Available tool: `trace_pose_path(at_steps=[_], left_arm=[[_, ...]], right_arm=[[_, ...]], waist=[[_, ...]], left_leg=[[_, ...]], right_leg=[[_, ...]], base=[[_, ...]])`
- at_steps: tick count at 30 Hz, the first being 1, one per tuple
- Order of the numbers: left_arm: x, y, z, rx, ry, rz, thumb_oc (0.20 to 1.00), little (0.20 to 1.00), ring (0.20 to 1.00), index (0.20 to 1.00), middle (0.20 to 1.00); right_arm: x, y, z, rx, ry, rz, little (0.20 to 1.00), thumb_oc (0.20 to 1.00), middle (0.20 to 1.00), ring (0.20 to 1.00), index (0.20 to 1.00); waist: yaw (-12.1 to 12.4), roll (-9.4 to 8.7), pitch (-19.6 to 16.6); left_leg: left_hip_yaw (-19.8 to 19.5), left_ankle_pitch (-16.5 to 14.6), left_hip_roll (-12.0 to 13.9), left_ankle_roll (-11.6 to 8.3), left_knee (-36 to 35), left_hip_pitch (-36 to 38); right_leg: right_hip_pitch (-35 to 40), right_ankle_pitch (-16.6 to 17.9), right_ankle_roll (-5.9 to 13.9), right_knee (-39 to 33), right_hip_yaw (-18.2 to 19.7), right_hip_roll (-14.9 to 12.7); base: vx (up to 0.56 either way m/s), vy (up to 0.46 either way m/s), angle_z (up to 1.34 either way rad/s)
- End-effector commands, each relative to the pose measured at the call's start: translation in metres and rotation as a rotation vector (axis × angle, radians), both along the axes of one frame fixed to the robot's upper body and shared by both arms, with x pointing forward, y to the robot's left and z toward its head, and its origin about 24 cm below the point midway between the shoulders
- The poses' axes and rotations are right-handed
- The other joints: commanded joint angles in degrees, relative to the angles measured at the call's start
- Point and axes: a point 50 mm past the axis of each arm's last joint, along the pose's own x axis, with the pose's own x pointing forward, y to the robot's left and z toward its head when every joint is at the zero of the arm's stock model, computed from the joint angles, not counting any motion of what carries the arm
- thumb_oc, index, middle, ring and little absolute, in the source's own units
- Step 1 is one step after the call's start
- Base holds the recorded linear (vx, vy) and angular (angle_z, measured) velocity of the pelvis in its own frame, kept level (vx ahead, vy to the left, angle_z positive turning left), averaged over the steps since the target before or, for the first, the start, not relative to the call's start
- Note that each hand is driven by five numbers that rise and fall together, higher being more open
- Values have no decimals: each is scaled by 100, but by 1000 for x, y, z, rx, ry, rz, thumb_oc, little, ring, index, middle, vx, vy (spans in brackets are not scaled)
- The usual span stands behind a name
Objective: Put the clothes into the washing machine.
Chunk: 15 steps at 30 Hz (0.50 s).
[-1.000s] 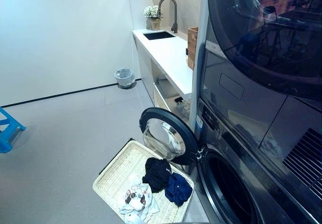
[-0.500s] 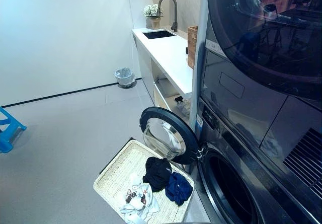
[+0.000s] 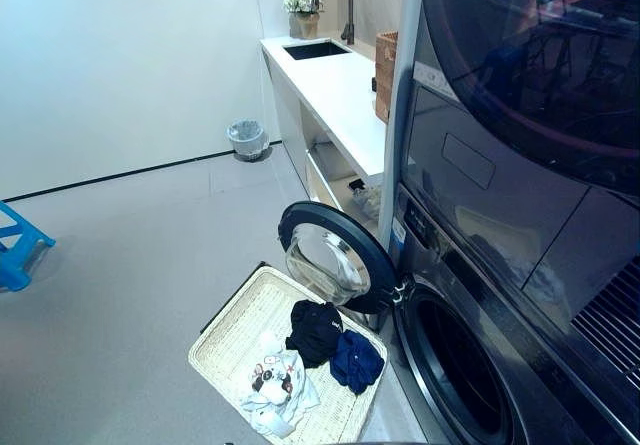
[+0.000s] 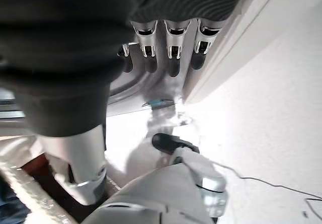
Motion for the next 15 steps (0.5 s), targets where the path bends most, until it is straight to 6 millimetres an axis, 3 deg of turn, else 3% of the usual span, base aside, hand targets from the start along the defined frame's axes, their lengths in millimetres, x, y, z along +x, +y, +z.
trace_pose_path(at_steps=[1,3,4,6,7,9,10,15], left_arm=[[60,9,21,23,-224,83,1000,1000,1000,1000,1000],[90,10,35,20,-357,128,1000,1000,1000,1000,1000],[112,9,48,19,-461,158,1000,1000,1000,1000,1000],[131,9,62,18,-555,183,1000,1000,1000,1000,1000],[150,10,78,13,-649,202,1000,1000,1000,1000,1000],[159,10,87,17,-706,208,1000,1000,1000,1000,1000],[172,12,102,22,-796,216,1000,1000,1000,1000,1000],[208,11,150,45,-1039,239,1000,1000,1000,1000,1000]], right_arm=[[49,-2,11,-8,-141,-31,1000,1000,1000,1000,1000],[76,-4,21,-14,-241,-31,1000,1000,1000,1000,1000],[98,-3,30,-9,-325,-30,1000,1000,1000,1000,1000],[120,-1,40,-3,-409,-27,1000,1000,1000,1000,1000],[143,0,53,13,-506,-34,1000,1000,1000,1000,1000],[154,0,61,14,-557,-34,1000,1000,1000,1000,1000],[169,-1,73,15,-649,-21,1000,1000,1000,1000,1000],[208,0,110,33,-861,25,1000,1000,1000,1000,1000]], waist=[[126,-217,649],[136,-181,983],[149,-163,1192],[166,-133,1368],[184,-104,1526],[194,-94,1599],[202,-83,1727],[214,-106,2056]], left_leg=[[122,-337,-196,161,10,-22],[55,-234,-235,189,10,-425],[19,-157,-260,198,10,-702],[-37,-86,-277,193,10,-935],[-113,-26,-305,192,10,-1156],[-153,3,-329,193,10,-1278],[-205,45,-355,190,10,-1435],[-215,171,-407,191,10,-1778]], right_leg=[[-635,275,364,253,59,-345],[-1065,361,326,274,103,-290],[-1351,428,306,286,110,-257],[-1593,468,280,318,95,-227],[-1817,488,267,373,87,-208],[-1949,490,267,426,83,-200],[-2121,504,274,490,67,-197],[-2593,539,302,751,-6,-224]], base=[[-253,6,-1],[-304,-2,2],[-269,-8,3],[-212,-1,8],[-151,7,10],[-89,2,2],[-84,-6,0],[-85,-10,1]])
